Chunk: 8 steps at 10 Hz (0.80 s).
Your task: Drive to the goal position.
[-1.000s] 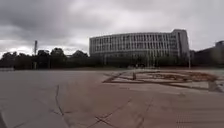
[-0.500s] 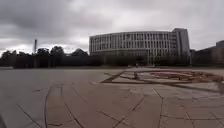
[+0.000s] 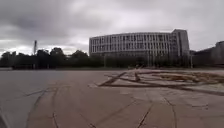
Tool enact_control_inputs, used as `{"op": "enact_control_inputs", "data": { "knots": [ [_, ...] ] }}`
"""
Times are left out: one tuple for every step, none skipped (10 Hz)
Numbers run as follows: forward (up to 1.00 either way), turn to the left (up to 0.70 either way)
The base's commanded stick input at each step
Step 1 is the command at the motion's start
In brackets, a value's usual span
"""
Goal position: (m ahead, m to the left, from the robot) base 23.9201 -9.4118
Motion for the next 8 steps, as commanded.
{"op": "enact_control_inputs", "data": {
  "knots": [
    [0.70,0.00],
    [0.70,0.00],
    [0.70,0.00],
    [0.70,0.00],
    [0.70,0.00],
    [0.70,0.00],
    [0.70,0.00],
    [0.70,0.00]
  ]
}}
